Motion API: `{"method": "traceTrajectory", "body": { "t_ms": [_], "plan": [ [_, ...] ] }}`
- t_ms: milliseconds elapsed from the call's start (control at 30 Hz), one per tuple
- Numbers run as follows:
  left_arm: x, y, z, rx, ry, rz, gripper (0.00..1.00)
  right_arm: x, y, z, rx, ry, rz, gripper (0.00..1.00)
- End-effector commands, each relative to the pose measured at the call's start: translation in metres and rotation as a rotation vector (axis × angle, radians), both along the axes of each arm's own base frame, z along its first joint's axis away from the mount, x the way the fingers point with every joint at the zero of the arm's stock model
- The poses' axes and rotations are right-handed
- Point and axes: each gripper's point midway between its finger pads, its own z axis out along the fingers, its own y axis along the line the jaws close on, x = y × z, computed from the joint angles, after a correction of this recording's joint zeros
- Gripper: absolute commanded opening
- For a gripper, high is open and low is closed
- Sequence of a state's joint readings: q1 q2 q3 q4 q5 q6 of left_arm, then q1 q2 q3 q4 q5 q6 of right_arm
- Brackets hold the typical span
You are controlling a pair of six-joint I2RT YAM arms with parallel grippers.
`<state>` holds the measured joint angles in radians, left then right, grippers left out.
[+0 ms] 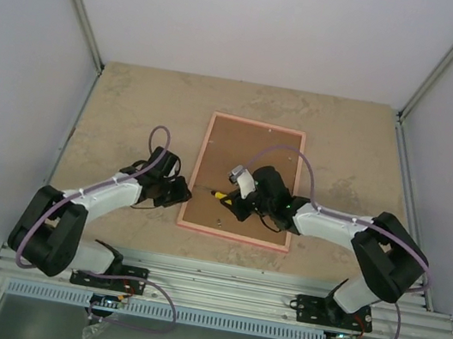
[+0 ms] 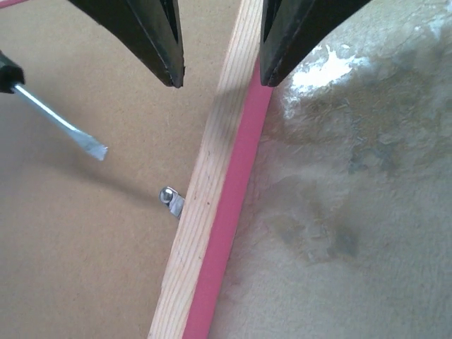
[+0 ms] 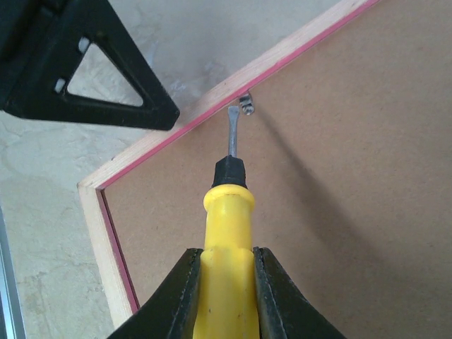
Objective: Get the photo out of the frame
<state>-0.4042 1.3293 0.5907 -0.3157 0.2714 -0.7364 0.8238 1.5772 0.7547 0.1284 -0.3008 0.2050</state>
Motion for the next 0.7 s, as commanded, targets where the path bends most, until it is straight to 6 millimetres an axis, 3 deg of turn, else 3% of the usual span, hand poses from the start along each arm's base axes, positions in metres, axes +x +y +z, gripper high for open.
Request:
{"method": "traceTrajectory", "body": {
  "t_ms": [0, 167, 400, 667],
  "plan": [
    [0.009, 0.002, 0.006, 0.017, -0.045, 0.017, 0.35, -0.004, 0.013, 0.003, 0.024, 0.012, 0.052, 0.0],
    [0.017, 0.008, 0.007, 0.078, -0.061, 0.012, 0.43, -0.004, 0.014, 0.0, 0.019, 0.021, 0.049, 0.01],
    [0.026, 0.001, 0.0, 0.09, -0.049, -0.035, 0.45, 0.002, 0.018, -0.003, 0.011, 0.032, 0.041, 0.01],
    [0.026, -0.002, -0.011, 0.1, -0.021, -0.069, 0.34, 0.016, 0.02, -0.01, -0.011, 0.037, -0.031, 0.0]
  ]
}}
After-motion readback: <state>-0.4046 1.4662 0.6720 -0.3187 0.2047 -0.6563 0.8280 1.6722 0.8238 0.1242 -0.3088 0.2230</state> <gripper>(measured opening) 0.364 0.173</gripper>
